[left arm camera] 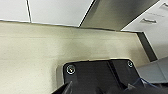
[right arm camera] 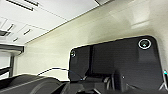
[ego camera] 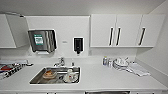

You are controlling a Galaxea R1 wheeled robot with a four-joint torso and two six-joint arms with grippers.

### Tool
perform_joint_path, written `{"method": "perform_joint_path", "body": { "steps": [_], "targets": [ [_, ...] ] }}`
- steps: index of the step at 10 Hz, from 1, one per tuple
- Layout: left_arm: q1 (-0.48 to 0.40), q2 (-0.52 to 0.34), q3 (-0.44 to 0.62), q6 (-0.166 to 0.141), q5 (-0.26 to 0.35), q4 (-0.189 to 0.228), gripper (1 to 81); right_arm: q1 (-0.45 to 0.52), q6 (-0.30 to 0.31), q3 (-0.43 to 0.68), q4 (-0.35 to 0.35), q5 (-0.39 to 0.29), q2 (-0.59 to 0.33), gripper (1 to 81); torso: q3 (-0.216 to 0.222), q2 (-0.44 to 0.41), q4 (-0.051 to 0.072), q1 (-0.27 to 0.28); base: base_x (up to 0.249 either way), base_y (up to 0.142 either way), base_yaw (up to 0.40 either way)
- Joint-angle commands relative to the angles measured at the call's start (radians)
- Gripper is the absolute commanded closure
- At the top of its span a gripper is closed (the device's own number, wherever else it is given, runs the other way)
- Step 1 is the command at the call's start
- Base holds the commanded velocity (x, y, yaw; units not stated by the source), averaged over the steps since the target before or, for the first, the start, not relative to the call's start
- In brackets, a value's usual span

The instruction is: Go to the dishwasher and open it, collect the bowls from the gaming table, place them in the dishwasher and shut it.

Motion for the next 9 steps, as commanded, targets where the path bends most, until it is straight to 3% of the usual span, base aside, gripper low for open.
{"method": "perform_joint_path", "body": {
  "steps": [1, 2, 3, 8, 9],
  "targets": [
    [-0.043, -0.243, 0.252, 0.003, -0.05, 0.026, 1.0, 0.135, 0.02, 0.312, 0.035, -0.052, -0.231, 1.0, -0.09, -0.097, 0.0, 0.062, 0.0, 0.0, 0.0],
    [-0.043, -0.299, 0.311, 0.0, -0.078, 0.05, 1.0, 0.152, 0.02, 0.332, 0.037, -0.049, -0.253, 1.0, -0.12, -0.131, 0.0, 0.085, 0.0, 0.0, 0.0],
    [-0.046, -0.35, 0.358, 0.0, -0.098, 0.052, 1.0, 0.156, 0.018, 0.347, 0.032, -0.041, -0.27, 1.0, -0.065, -0.17, 0.0, 0.109, 0.0, 0.0, 0.0],
    [-0.17, -0.616, 0.652, -0.004, -0.095, 0.053, 1.0, 0.204, 0.046, 0.318, 0.047, -0.012, -0.262, 1.0, -0.095, -0.336, 0.0, 0.213, 0.0, 0.0, 0.0],
    [-0.192, -0.654, 0.715, -0.004, -0.093, 0.053, 1.0, 0.213, 0.058, 0.318, 0.047, -0.012, -0.267, 1.0, -0.146, -0.375, 0.0, 0.237, 0.0, 0.0, 0.0]
  ]
}}
